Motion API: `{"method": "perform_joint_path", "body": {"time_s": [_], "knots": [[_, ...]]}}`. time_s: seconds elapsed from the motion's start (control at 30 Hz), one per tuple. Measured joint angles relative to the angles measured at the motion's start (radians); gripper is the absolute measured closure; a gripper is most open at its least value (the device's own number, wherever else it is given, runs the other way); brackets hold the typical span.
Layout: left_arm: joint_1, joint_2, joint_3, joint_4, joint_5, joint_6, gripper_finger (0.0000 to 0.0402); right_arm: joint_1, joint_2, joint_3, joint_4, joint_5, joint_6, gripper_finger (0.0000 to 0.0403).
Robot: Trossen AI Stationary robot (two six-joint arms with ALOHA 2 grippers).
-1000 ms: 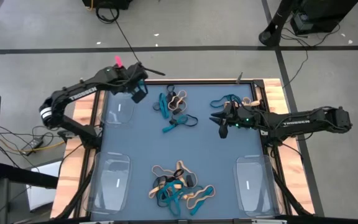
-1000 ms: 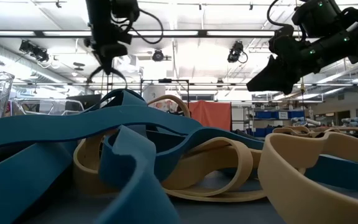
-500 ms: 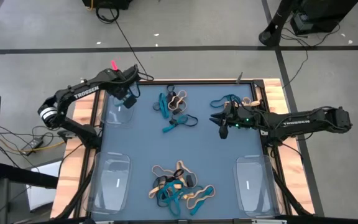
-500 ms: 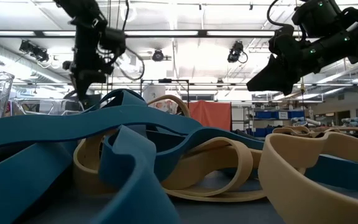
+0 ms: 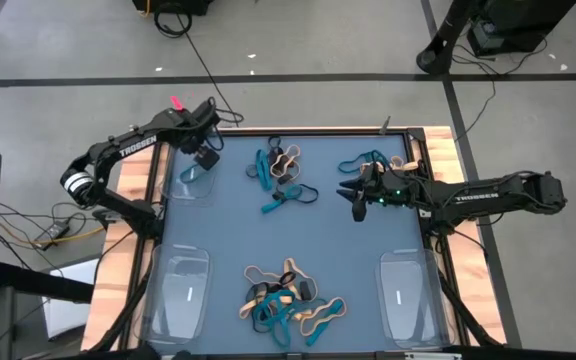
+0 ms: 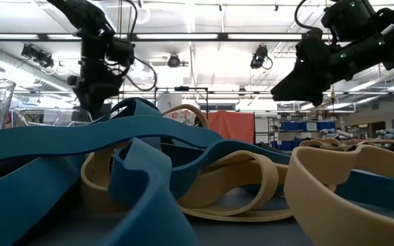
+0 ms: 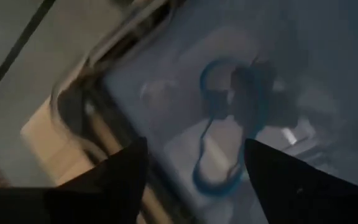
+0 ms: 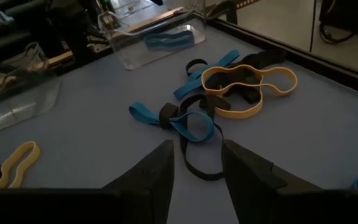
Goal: Sort rubber bands into baskets
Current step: Put the blue rubber band into the top transparent bin
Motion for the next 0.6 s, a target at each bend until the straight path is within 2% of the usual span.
{"method": "perform_joint_path", "body": {"time_s": [0.13,0.3,0.6], "knots": [[-0.011,0.000,0.000,0.146,0.123,-0.008,0.0121,0.000,0.000,0.000,0.004,-0.001,0.033,0.0259],[-0.034,0.021,0.000,0.262,0.127,-0.116,0.0127,0.001,0.000,-0.021,-0.007,-0.008,0.091,0.0259],[-0.098,0.148,0.000,0.393,0.207,0.070,0.0129,0.009,0.000,-0.037,-0.004,-0.004,0.116,0.0259]]}}
